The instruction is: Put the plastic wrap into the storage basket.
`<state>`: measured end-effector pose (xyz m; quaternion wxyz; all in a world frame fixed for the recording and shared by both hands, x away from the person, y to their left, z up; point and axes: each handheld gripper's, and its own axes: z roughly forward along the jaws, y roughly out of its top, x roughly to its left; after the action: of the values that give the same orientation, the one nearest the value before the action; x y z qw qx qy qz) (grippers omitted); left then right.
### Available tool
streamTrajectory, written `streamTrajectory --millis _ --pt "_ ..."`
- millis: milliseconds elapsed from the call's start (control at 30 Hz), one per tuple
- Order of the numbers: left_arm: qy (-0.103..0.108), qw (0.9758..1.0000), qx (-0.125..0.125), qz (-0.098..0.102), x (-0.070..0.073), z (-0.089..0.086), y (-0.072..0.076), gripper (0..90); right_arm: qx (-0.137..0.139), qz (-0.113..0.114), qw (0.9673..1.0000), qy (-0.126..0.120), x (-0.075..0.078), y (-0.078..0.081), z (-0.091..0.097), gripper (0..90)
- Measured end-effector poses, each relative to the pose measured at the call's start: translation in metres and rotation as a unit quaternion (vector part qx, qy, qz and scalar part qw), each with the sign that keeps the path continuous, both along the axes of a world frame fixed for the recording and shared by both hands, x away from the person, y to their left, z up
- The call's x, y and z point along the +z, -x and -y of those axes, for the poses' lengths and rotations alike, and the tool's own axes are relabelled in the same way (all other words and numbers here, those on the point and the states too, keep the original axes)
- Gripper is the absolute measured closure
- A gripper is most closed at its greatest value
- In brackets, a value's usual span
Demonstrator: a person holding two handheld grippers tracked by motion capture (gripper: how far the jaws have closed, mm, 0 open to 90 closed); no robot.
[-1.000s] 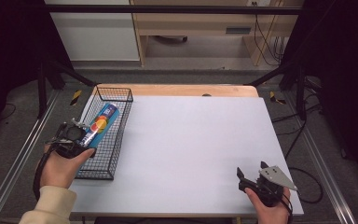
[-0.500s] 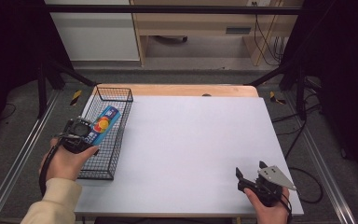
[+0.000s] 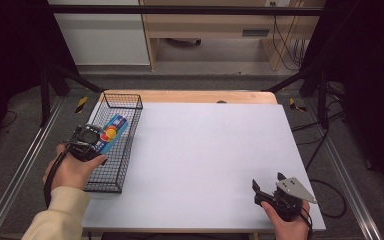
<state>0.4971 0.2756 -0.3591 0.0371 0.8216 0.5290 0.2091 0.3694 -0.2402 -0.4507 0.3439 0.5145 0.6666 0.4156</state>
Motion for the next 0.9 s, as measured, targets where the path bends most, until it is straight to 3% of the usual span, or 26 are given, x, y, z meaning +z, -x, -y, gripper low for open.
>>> streamTrajectory --millis 367,533,633,900 --pt "-0.025 0.9987 -0.001 -0.044 -0.012 0.003 -0.015 32.1 0.001 -0.003 1.0000 -0.002 -0.001 -0.001 0.001 15.6" --pt "-0.025 0.9982 -0.005 -0.053 -0.015 0.004 -0.019 32.1 0.002 -0.004 1.0000 0.000 -0.001 -0.001 0.001 15.6" --pt "-0.024 0.9973 -0.012 -0.069 -0.020 0.005 -0.021 32.1 0.001 -0.005 1.0000 -0.001 -0.002 -0.001 0.001 15.6" --pt "-0.027 0.9973 -0.014 -0.067 -0.021 0.006 -0.023 31.9 0.001 -0.006 1.0000 0.001 -0.002 -0.001 0.001 15.6"
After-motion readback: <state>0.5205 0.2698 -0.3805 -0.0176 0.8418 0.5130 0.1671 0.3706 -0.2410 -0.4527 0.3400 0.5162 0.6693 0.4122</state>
